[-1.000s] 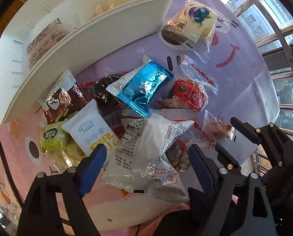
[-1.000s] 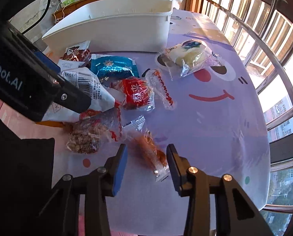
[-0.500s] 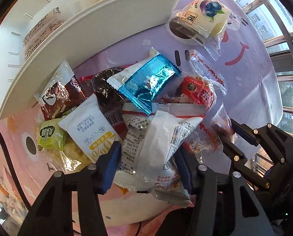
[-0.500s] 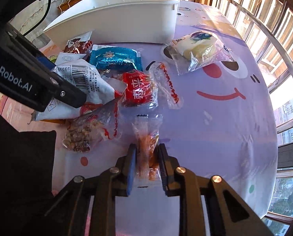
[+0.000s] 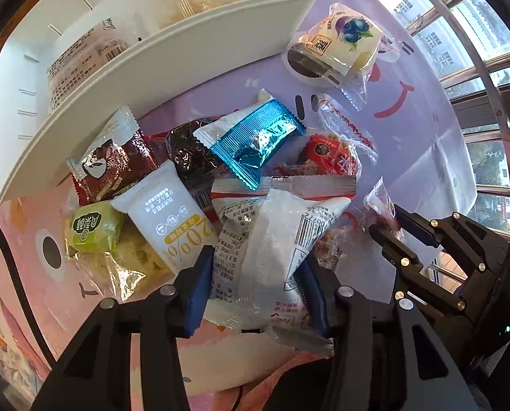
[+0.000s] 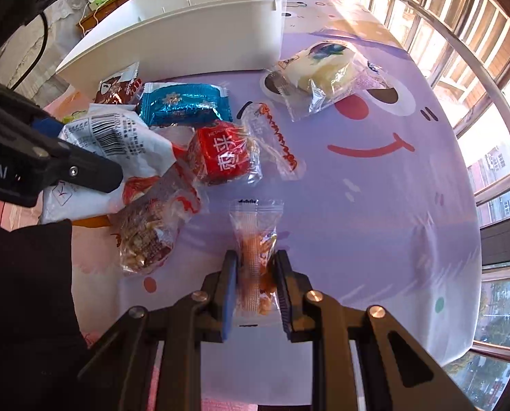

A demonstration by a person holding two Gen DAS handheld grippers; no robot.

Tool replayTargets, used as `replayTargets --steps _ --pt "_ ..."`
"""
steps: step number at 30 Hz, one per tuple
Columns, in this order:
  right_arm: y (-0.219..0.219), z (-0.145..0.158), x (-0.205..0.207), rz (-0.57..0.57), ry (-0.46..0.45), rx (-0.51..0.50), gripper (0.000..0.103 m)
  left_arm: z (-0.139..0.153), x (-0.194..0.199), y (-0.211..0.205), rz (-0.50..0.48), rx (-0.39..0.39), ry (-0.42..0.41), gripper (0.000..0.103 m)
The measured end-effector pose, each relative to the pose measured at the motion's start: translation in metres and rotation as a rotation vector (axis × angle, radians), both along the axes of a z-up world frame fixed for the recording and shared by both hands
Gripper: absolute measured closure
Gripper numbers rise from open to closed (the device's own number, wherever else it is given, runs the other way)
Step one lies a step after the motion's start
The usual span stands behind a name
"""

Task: Organize snacks
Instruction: 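Carry the white bag into the basket with the left tool while the right tool releases its bag inside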

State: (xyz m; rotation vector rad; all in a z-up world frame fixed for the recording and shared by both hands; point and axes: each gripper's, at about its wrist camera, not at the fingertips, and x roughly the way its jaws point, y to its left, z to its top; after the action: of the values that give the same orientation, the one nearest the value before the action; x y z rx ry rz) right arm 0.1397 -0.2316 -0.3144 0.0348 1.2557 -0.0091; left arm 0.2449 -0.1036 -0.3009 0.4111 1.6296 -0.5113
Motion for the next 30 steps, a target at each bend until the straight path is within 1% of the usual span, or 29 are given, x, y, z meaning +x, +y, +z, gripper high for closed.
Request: replayTargets --steps 4,6,15,16,17,21,25,30 --pt "-0.002 0.011 0.003 -0.035 -0.015 0.0 0.081 0.014 -0.004 0.013 -0.001 -0.05 -0.025 0.056" --pt "-0.001 0.019 0.003 -0.046 -0.024 -0.006 0.081 0.026 -0.008 0.017 -0.005 -0.071 -0.041 0.056" --pt "0.022 0.055 0.006 -0.081 -0.07 -0.039 0.081 0.065 -0.02 0.048 -0.007 -0.179 -0.109 0.056" --pt "0.025 0.059 0.007 -0.08 -0.079 -0.044 0.081 0.069 -0.022 0.053 -0.006 -0.19 -0.118 0.056" --pt "0.033 0.054 0.004 -0.078 -0.086 -0.05 0.081 0.073 -0.021 0.056 -0.006 -0.2 -0.124 0.056" --pt "0.052 0.069 0.001 -0.068 -0.111 -0.066 0.081 0.087 -0.024 0.072 -0.001 -0.23 -0.148 0.056" --pt "0.066 0.082 0.004 -0.048 -0.13 -0.061 0.081 0.103 -0.026 0.093 0.027 -0.259 -0.164 0.056" --pt "0.082 0.102 0.017 -0.012 -0.152 -0.043 0.081 0.117 -0.023 0.112 0.068 -0.284 -0.189 0.056"
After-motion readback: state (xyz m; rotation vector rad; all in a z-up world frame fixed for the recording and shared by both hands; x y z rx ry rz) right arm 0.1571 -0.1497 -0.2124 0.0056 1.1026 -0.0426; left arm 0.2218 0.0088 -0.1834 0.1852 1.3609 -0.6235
